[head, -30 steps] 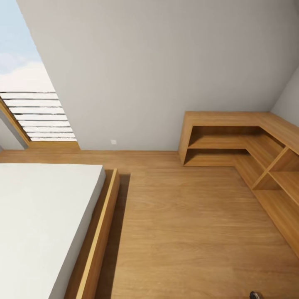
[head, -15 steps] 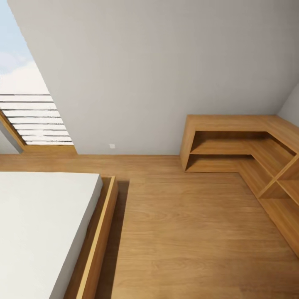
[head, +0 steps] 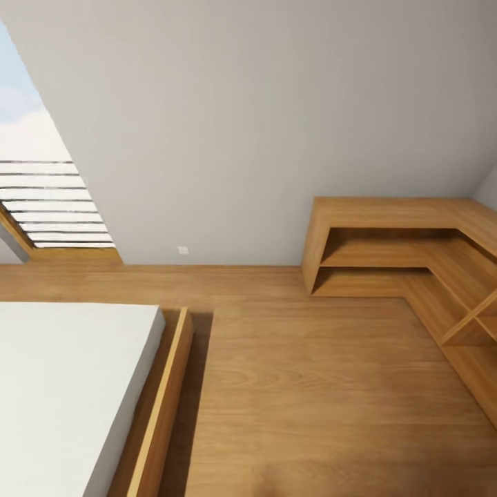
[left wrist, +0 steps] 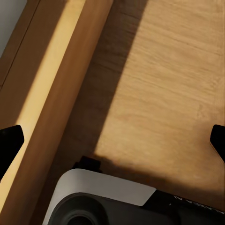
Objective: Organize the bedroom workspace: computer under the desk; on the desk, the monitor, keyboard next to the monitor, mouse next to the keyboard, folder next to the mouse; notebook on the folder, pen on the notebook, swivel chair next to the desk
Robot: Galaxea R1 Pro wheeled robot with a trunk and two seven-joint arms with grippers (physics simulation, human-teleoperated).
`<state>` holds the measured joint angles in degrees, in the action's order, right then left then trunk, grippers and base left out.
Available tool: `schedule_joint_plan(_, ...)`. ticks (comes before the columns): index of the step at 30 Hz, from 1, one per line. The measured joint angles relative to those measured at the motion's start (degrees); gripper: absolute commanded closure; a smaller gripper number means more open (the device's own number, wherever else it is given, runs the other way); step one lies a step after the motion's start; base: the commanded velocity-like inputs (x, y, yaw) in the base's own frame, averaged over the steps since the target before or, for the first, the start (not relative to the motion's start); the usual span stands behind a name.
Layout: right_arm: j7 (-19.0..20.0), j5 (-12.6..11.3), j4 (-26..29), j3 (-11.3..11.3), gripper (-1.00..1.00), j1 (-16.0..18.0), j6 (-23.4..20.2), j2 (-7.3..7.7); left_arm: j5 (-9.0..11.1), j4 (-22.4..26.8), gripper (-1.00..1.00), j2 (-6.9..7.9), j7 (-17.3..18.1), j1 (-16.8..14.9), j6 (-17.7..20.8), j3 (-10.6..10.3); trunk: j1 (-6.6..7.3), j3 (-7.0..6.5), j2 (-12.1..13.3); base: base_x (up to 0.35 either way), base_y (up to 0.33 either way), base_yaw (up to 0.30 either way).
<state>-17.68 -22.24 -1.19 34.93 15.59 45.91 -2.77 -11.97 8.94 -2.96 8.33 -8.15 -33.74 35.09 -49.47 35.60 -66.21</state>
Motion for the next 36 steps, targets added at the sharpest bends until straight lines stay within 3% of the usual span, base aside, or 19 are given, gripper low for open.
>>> schedule_joint_plan(36, -0.05, 0.00, 0.02, 0.00, -1.00, 0.00, 0.01, -0.05, -0.02, 0.00, -1.00, 0.00, -0.04, 0.00, 0.02, 0.00, 0.00, 0.00, 0.00, 0.323, -0.080, 0.000)
